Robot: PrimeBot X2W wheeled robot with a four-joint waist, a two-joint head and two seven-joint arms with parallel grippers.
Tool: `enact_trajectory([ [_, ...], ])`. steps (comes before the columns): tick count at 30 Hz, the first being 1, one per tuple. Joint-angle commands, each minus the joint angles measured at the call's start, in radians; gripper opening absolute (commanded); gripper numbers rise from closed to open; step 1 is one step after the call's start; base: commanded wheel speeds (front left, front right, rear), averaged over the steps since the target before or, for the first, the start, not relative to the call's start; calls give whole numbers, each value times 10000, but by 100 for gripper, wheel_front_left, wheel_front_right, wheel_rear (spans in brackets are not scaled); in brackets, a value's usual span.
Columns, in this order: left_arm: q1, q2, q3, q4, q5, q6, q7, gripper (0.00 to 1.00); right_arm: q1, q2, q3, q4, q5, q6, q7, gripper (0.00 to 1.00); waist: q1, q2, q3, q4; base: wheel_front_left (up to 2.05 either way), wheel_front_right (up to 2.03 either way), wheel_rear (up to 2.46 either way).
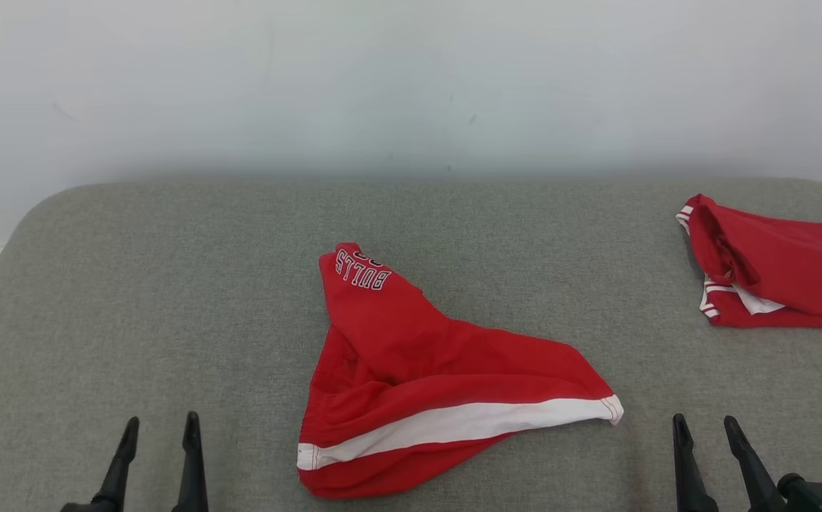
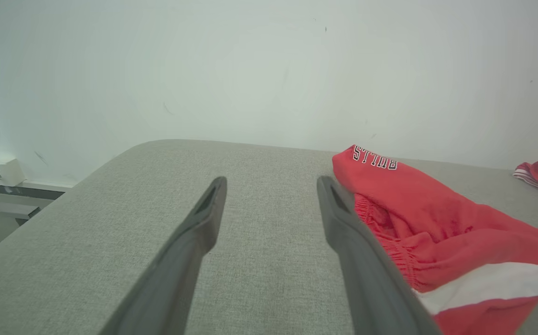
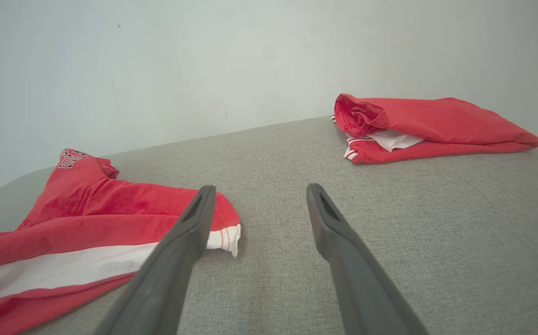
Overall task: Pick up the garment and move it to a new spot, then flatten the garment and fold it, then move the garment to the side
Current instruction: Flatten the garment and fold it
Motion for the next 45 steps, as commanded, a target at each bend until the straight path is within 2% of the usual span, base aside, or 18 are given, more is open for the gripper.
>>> enact_trajectory([
  [1,154,-35,110,-34,148,-43,-30,100,86,25,16,-28,18,-22,-1,100,1,0,-20,-13,0,0,0],
  [13,363,-399,763,298,714,-321,-31,100,148,57,315,22,-92,-22,-1,100,1,0,-123,-8,0,0,0],
  [21,404,-543,920,451,901,-418,-31,100,118,4,414,-34,-143,-22,-3,100,1,0,-164,30,0,0,0],
  [24,362,-591,772,540,818,-578,-31,100,-22,-126,495,30,-111,-22,-2,100,1,0,-167,64,0,0,0],
  [32,-212,-115,-1036,1585,764,-872,-26,100,-700,-777,1080,835,23,-22,1,100,1,0,9,168,0,0,0],
  [38,-1058,575,-2819,2448,-87,-844,-27,100,-1482,-1211,1679,1994,209,-22,4,100,1,0,367,193,0,0,0],
  [45,-2021,1220,-4143,3149,-892,-848,-29,100,-2422,-1317,2437,3148,415,-22,2,100,1,0,721,74,0,0,0],
])
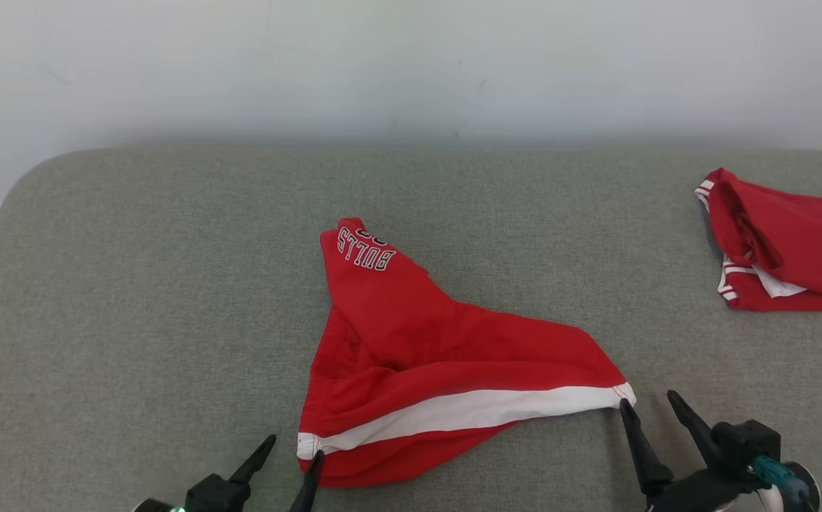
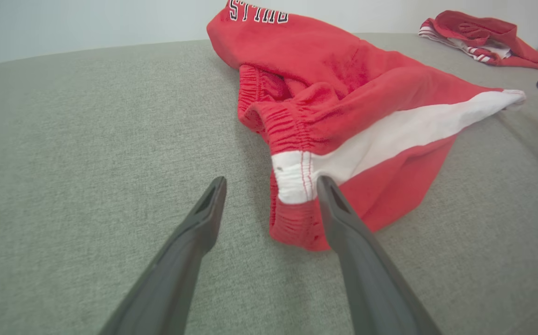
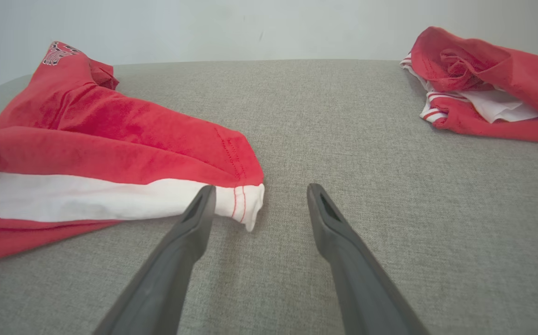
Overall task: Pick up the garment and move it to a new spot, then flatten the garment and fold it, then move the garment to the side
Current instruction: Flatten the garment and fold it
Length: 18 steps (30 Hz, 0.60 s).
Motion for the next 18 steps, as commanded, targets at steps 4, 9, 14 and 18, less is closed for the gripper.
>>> enact_trajectory([
  [4,-637,273,-627,259,-366,18,-29,100,-595,-69,446,600,301,-22,-5,100,-2,-1,269,-98,0,0,0],
  [9,-1136,419,-1259,476,-765,17,-30,35,-1123,-20,898,1180,631,-22,-7,96,-2,-1,518,-64,0,0,0],
  [14,-1286,356,-1369,345,-1082,17,-30,0,-1450,26,1127,1330,847,-24,-7,0,-2,-1,664,-15,0,0,0],
  [18,-1120,374,-1249,56,-1048,17,-30,0,-1435,1,1152,990,885,-22,-9,0,-2,-1,661,-4,0,0,0],
])
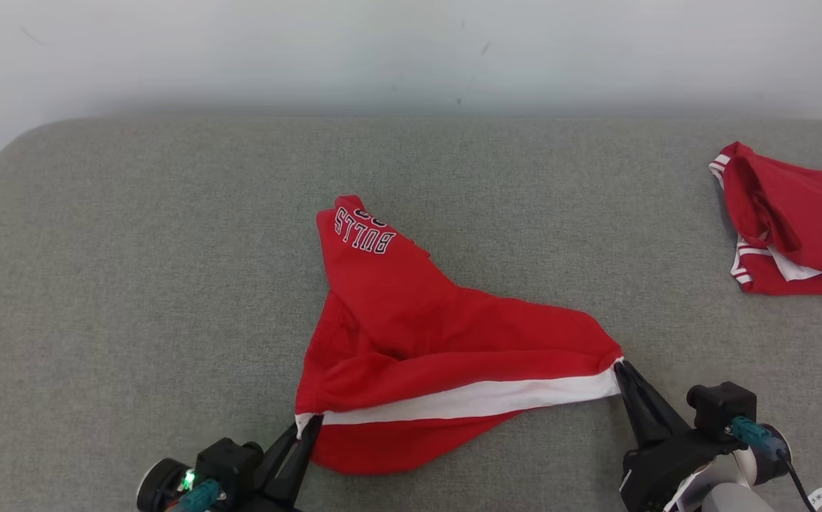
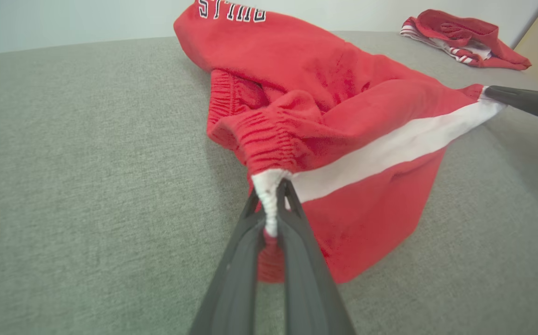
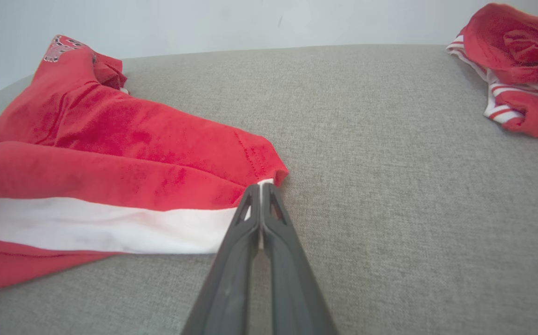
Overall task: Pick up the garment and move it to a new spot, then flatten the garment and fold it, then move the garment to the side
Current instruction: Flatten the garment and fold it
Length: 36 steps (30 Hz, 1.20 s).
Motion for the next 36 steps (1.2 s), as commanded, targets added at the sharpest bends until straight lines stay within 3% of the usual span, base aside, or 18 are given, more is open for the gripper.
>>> enact_trajectory([
  [1,138,-20,118,-153,-13,17,-30,0,80,-38,-33,-128,23,-22,-9,0,-2,-1,-41,-1,0,0,0],
  [9,-6,210,659,-1147,110,16,-30,0,221,-200,-156,-1464,176,-22,-8,0,-2,-1,-289,-59,0,0,0],
  [15,-1839,744,563,-1552,-109,16,53,0,-1117,-365,16,-2000,727,-22,-2,0,-2,-1,41,-162,0,0,0],
  [24,-7138,1629,427,-1676,-1632,16,1149,0,-5728,-155,-314,-1671,2194,-22,845,0,-2,-1,2201,-424,0,0,0],
  [30,-10814,1777,-13,-1144,-2464,18,1691,0,-9345,10,-694,-987,2445,-22,1642,0,-2,-1,3933,-561,0,0,0],
  [36,-13626,1788,-583,135,-3222,19,1770,0,-12370,273,-1133,235,2294,-22,1980,0,-2,-1,4948,-806,0,0,0],
])
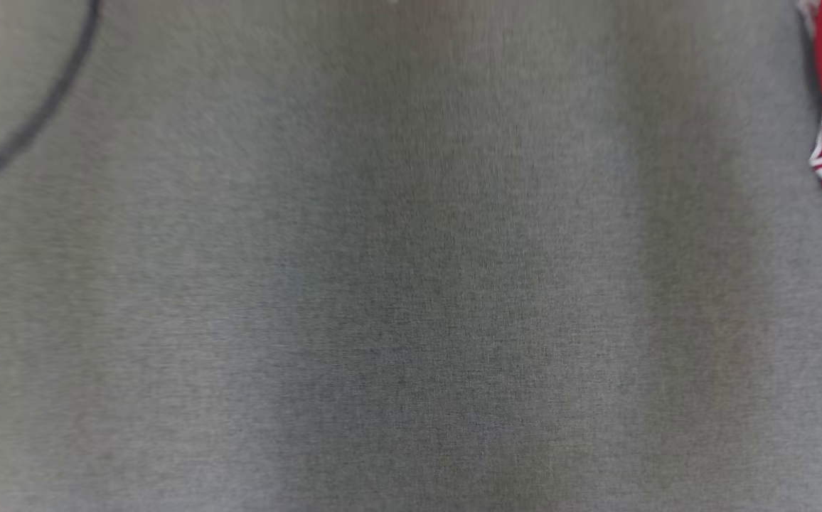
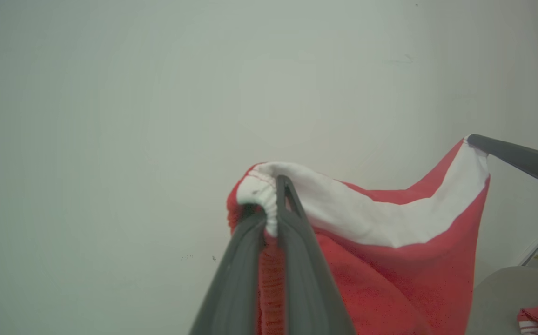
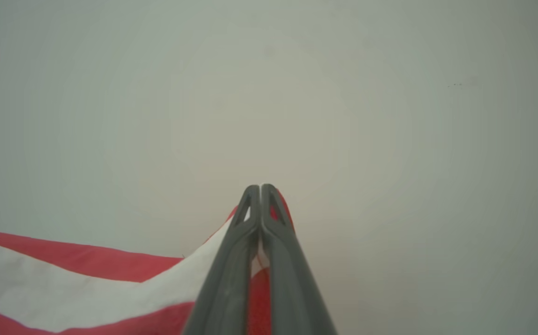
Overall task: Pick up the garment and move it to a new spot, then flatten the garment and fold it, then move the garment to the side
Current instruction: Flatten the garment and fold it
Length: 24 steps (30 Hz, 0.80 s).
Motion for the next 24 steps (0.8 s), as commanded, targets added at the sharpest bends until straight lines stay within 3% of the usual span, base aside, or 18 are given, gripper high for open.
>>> enact_trajectory([
  [1,-913,20,-172,495,-364,21,31,0,-905,162,-177,536,-64,-22,129,0,-4,-2,1575,-430,0,0,0],
  [6,-2188,-183,-564,1308,-911,19,41,0,-2395,382,-358,1587,-245,-22,77,0,-4,-2,1977,-573,0,0,0],
  [12,-3406,-270,-1298,2194,-1345,21,-289,0,-3578,392,119,2305,-723,-22,-418,0,-4,-2,2341,-721,0,0,0],
  [24,-3178,-95,-2638,2665,-2576,21,-1245,0,-3092,93,953,2857,-327,-22,-866,0,-4,-2,2354,-720,0,0,0],
])
